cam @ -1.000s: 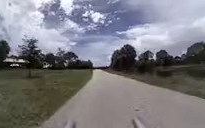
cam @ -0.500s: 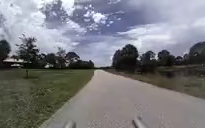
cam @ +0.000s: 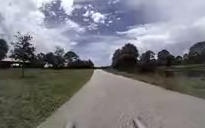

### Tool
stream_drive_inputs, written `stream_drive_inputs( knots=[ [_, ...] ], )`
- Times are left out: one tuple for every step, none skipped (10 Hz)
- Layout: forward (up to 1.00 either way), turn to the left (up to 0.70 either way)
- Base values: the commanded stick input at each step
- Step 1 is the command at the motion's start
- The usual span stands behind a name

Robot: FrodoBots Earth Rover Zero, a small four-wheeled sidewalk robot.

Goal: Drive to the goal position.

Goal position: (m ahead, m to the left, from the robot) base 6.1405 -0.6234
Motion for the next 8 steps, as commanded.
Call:
stream_drive_inputs(
  knots=[
    [0.85,0.0],
    [0.85,0.0],
    [0.85,0.0],
    [0.85,0.0],
    [0.85,0.0],
    [0.85,0.0],
    [0.85,0.0],
    [0.85,0.0]
  ],
)
